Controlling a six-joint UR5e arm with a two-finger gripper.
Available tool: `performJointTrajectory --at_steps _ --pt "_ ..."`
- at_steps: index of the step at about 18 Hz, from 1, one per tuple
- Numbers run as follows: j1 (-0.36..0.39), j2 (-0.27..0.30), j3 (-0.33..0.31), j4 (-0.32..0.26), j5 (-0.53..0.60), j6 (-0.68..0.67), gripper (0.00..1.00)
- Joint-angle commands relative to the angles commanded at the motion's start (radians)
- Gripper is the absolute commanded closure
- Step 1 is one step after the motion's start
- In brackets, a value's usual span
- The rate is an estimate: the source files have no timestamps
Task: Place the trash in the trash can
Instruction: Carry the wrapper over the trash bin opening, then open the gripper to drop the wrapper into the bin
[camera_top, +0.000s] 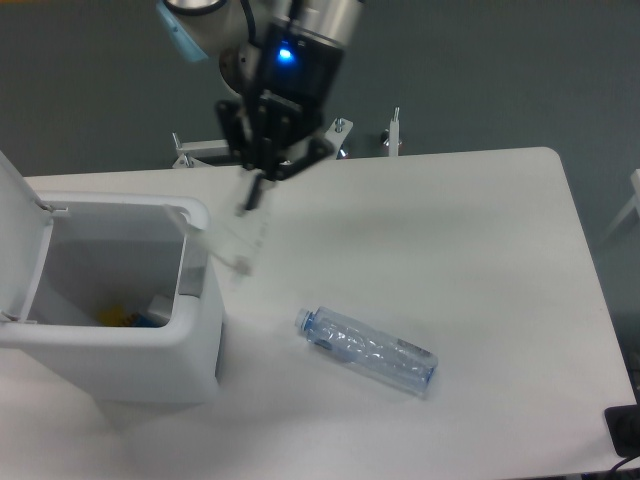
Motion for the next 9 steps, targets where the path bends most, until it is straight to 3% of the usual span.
performJointTrajectory --at_steps 1,6,8,9 --pt "-0.014 -0.003 0.0 0.0 0.0 0.003 1.0" --pt "-0.101 -0.034 0.002 0.002 -0.009 0.009 0.71" --pt "-0.114 -0.055 0.003 0.032 -0.011 0.002 0.44" --pt "-0.124 -0.069 0.002 0.047 -0.017 -0.003 0.04"
